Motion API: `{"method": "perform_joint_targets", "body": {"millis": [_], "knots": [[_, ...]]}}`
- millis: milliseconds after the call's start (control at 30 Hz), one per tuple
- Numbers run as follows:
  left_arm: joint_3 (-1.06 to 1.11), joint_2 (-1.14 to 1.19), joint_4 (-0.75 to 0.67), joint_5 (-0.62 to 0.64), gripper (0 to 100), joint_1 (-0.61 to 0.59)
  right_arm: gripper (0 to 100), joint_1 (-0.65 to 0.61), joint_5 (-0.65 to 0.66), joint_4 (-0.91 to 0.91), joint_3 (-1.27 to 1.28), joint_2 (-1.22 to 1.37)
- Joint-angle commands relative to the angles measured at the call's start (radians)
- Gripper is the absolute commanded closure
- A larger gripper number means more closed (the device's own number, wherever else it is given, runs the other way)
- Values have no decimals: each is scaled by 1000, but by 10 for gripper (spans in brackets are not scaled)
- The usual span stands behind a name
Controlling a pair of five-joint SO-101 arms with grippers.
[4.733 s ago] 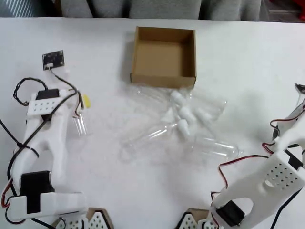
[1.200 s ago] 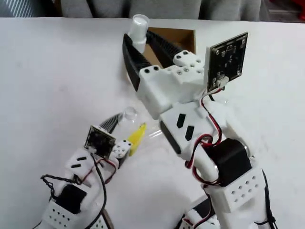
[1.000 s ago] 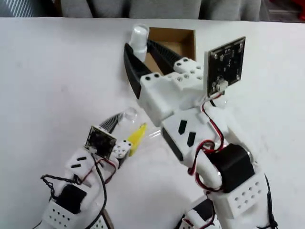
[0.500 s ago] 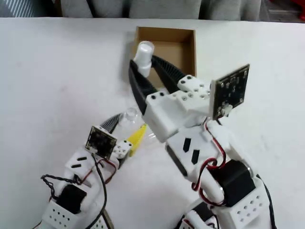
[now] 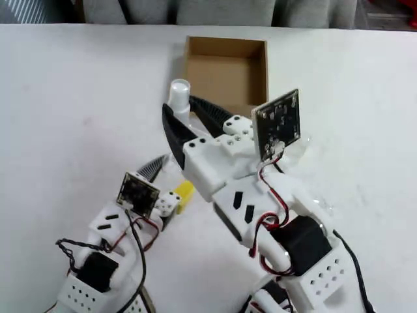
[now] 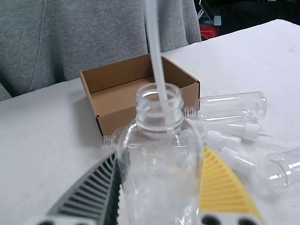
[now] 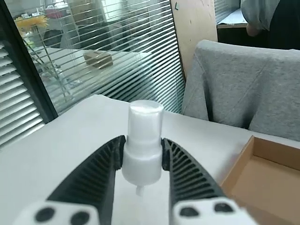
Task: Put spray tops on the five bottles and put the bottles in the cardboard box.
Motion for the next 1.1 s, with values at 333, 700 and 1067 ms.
{"method": "perform_joint_targets", "body": {"millis": [333, 700, 1067], "knots": [[-8, -21, -3, -12, 976, 8, 981, -8, -9, -27, 150, -15], [-8, -21, -3, -12, 976, 7, 980, -10, -9, -28, 241, -15], [-8, -21, -3, -12, 976, 5, 768, -16, -9, -18, 249, -28]]}}
